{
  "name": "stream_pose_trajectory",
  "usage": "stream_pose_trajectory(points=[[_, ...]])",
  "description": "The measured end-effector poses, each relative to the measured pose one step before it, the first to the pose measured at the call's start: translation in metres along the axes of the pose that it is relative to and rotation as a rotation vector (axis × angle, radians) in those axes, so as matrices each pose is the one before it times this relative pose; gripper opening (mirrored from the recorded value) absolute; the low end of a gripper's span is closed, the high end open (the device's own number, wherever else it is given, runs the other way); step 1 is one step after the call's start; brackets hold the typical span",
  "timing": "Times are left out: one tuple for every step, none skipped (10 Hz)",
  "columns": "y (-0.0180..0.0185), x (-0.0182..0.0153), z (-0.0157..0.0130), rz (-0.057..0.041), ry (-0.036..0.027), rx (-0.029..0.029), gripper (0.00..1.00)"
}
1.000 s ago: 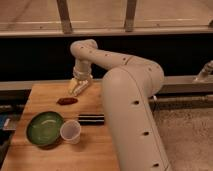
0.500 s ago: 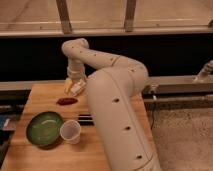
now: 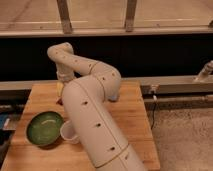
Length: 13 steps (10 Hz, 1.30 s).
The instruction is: Drag the pepper across the table
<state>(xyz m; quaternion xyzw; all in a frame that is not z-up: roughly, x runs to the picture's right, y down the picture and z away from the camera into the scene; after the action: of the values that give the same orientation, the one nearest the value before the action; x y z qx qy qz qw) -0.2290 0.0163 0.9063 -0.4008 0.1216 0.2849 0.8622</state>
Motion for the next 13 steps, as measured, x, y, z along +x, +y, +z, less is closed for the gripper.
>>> stream_pose_trajectory(points=[[0.00167, 0.00022, 0.00370, -0.00295, 0.00840, -0.00393, 0.80], [0.00062, 0.00193, 0.00347, 0.00015, 0.00822, -0.00306, 0.80], [0.00042, 0.00389, 0.00382, 0.00591, 0.00945, -0.00462, 0.80], [-0.00035, 0.00354, 0.00224, 0.00886, 0.00625, -0.00291, 0.80], [-0.00068, 0.00380, 0.00240, 0.00852, 0.00470, -0.00311, 0.80], [-0.00195, 0.00658, 0.00453, 0.01548, 0.00807, -0.00588, 0.80], [-0.00161, 0.00521, 0.00516, 0.01228, 0.00702, -0.00705, 0.80], [-0.00121, 0.00231, 0.00329, 0.00715, 0.00387, -0.00572, 0.80], [0.00021, 0.00076, 0.00733, 0.00515, 0.00887, -0.00970, 0.80], [0.00089, -0.00129, 0.00898, 0.00203, 0.00685, -0.01113, 0.80], [0.00145, -0.00213, 0.00405, -0.00373, 0.00463, -0.00770, 0.80], [0.00279, -0.00430, 0.00565, -0.01305, 0.00768, -0.01197, 0.80], [0.00530, -0.00711, 0.00479, -0.01968, 0.00796, -0.01037, 0.80]])
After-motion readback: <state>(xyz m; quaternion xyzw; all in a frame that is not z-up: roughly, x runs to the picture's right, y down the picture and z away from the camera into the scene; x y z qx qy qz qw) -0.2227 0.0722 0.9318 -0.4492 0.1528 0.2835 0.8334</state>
